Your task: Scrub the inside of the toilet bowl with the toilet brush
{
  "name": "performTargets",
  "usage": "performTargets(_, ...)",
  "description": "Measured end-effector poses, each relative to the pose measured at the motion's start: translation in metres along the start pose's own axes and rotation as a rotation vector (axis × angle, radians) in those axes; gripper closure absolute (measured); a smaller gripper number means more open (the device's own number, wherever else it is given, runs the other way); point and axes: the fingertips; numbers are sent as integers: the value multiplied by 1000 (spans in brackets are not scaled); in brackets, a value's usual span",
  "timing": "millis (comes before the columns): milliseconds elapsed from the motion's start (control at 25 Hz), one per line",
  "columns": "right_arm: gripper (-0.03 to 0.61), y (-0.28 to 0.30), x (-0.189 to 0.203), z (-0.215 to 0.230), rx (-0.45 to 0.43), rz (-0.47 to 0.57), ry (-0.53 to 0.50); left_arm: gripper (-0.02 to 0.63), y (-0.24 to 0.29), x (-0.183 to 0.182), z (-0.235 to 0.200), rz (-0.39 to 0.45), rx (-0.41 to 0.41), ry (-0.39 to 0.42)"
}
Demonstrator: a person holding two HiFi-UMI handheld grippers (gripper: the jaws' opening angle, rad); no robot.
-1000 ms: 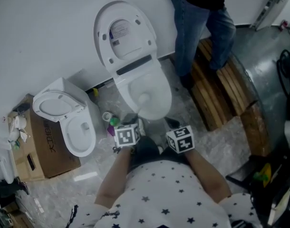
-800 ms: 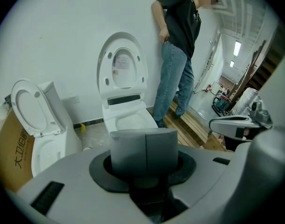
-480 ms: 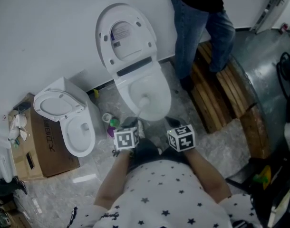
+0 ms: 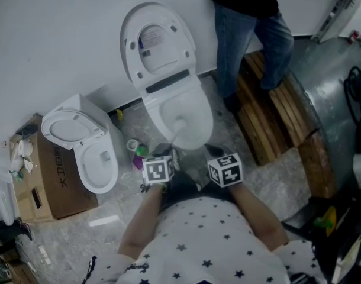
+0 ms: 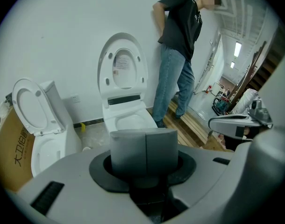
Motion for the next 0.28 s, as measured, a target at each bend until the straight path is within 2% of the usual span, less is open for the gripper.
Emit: performTargets(280,572,-1,-1,2,8,7,10,462,4,7,-2,-27,1,-4)
Point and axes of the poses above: the fingertips, and each gripper's own axes: y forward along the fingers, z to its right, x out of its underside, and after that the axes turned 7 degrees about -y, right-handed
